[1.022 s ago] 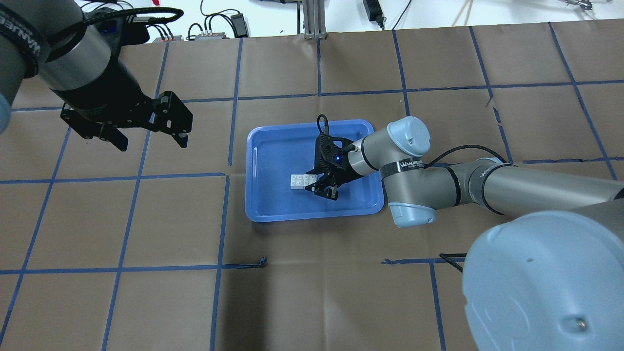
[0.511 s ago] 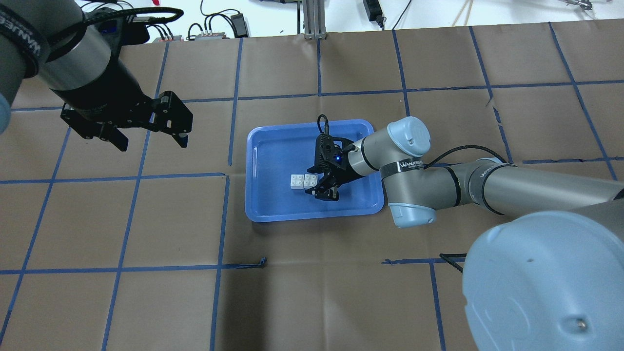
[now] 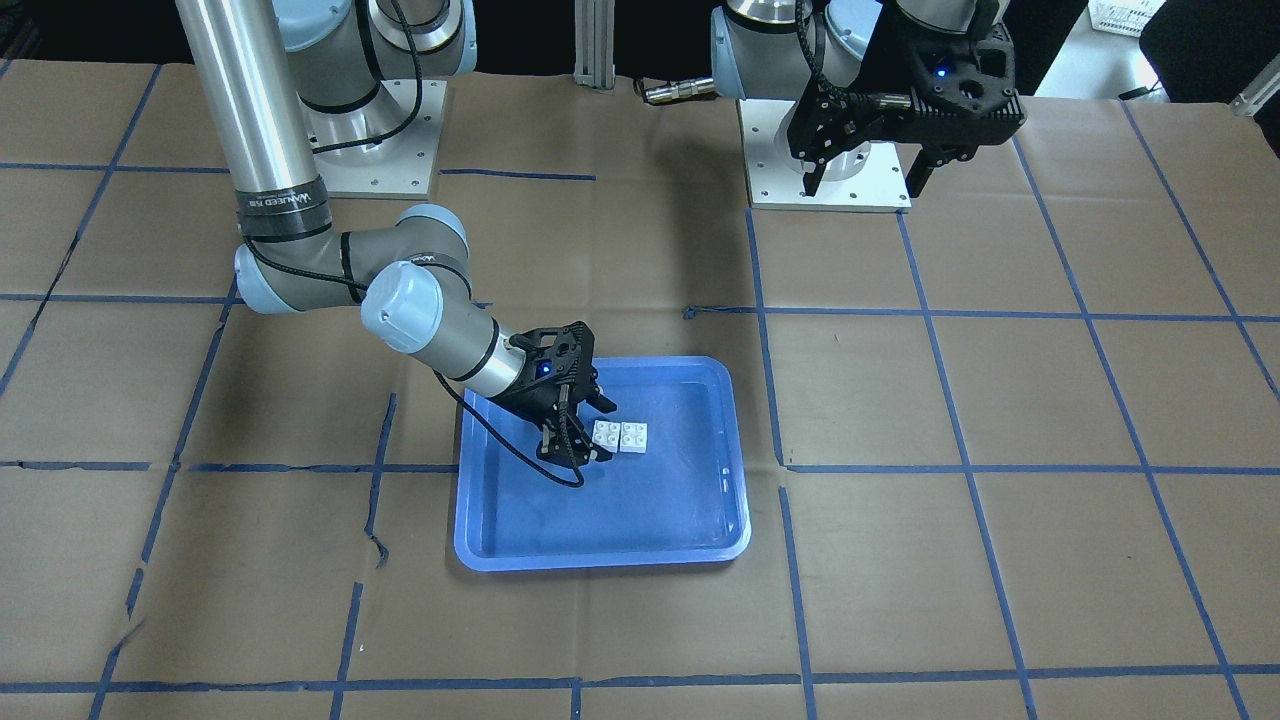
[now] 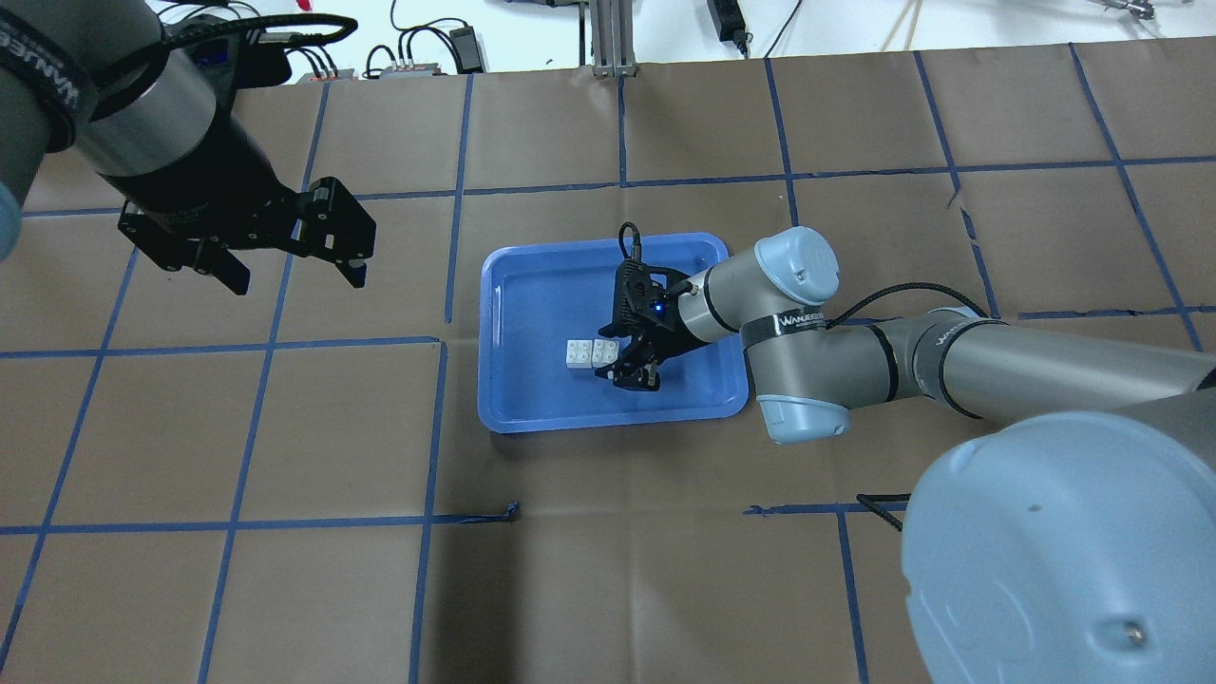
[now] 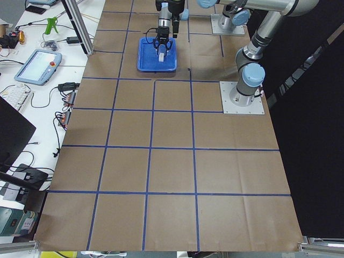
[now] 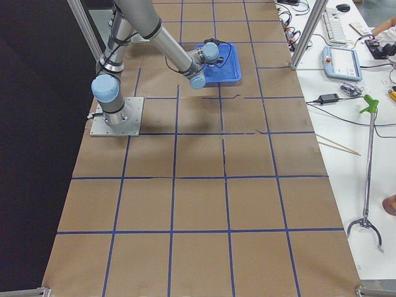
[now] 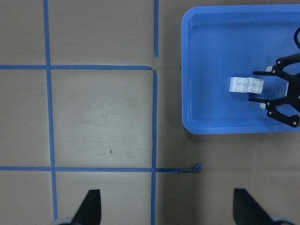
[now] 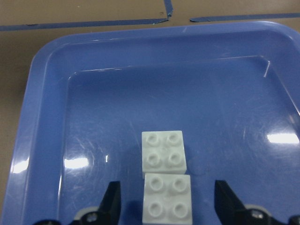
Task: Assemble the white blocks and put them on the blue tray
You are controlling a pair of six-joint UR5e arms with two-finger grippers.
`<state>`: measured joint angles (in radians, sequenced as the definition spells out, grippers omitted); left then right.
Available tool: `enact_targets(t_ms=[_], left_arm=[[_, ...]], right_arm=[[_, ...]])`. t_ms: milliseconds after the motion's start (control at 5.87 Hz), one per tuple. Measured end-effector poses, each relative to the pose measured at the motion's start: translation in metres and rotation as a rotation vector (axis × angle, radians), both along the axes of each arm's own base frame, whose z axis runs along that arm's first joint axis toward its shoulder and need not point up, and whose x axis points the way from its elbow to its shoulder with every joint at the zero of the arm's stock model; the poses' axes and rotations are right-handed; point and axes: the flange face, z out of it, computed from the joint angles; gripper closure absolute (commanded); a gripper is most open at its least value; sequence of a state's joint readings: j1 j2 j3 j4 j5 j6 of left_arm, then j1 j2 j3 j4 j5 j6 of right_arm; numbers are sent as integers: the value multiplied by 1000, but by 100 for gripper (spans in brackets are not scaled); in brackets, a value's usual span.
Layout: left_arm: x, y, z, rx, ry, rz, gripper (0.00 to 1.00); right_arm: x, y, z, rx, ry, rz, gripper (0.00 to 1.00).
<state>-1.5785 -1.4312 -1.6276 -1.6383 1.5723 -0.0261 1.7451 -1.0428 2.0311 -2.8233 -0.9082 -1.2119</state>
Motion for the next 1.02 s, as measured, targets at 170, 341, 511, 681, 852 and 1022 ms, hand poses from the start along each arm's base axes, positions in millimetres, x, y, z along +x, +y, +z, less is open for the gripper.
enact_targets(t_ms=[170, 341, 511, 681, 852, 1022], left_arm=[[0, 0, 0, 0, 0, 0, 1], [0, 0, 0, 0, 0, -1, 1], [0, 0, 0, 0, 0, -1, 1], [0, 0, 0, 0, 0, -1, 1], [0, 0, 0, 1, 0, -1, 1], [0, 0, 0, 2, 0, -1, 1]], right_arm=[[-2, -9, 15, -3, 0, -32, 0], [-5, -19, 38, 12, 19, -61, 0], [-12, -26, 63, 51, 57, -84, 0], [-24, -32, 91, 103, 94, -111, 0], [-45, -36, 116, 160, 137, -150, 0], [-70, -34, 139, 232, 193, -208, 0]])
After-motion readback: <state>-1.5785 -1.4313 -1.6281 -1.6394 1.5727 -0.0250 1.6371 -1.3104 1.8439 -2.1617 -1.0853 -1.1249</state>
